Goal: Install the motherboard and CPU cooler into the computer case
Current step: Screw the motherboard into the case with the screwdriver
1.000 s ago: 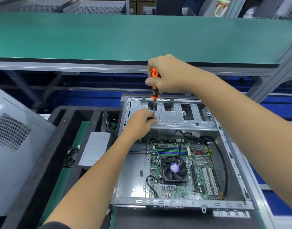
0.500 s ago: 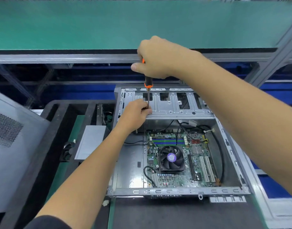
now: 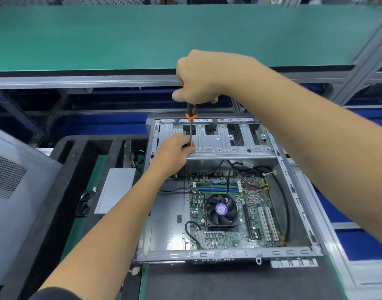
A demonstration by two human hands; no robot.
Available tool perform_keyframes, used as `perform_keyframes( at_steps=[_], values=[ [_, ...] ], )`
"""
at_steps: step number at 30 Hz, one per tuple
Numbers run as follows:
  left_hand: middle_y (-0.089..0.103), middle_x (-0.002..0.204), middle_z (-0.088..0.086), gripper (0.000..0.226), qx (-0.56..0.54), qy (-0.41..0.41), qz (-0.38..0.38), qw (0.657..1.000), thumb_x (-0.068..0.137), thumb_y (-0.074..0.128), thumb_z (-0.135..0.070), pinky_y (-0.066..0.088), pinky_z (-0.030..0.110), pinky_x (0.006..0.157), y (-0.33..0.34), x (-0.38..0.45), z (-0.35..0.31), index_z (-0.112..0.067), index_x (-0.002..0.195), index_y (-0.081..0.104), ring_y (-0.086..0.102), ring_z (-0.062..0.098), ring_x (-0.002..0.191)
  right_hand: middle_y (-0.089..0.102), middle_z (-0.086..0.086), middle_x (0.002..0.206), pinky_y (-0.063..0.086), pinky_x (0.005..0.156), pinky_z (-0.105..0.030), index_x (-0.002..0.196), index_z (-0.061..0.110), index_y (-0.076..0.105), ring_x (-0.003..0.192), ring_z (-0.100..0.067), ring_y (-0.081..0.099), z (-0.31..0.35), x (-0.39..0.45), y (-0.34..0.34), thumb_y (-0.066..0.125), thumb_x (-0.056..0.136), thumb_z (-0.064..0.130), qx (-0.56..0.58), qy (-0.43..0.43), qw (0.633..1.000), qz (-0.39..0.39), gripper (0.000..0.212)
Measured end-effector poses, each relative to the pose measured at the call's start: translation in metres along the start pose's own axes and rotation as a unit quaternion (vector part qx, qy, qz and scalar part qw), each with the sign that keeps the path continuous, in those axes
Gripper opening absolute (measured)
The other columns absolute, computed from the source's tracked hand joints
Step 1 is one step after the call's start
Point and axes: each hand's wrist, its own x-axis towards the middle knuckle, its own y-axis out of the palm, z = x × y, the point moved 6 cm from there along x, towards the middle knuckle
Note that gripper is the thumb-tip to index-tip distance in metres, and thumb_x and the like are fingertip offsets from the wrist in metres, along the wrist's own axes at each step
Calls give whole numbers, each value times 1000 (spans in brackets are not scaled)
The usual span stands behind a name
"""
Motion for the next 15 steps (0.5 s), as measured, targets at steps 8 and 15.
perform_keyframes(
  at_steps=[8, 15],
  values=[
    [61, 82, -3, 9, -12, -12, 6, 1000, 89, 60, -8, 43, 18, 66, -1, 0, 0, -6, 82, 64, 54, 2, 74, 64, -12, 72, 50, 63, -38, 80, 11, 60, 75, -33, 63, 3, -3, 2, 48, 90, 25, 15, -42, 999, -7, 21],
    [63, 90, 2, 10, -4, -16, 13, 1000, 90, 59, -10, 46, 27, 74, -2, -1, -3, -9, 81, 63, 56, 15, 81, 56, -3, 92, 38, 54, -31, 99, 12, 55, 63, -23, 65, 4, -9, 0, 41, 87, 22, 36, -12, 997, 65, 21]
  ],
)
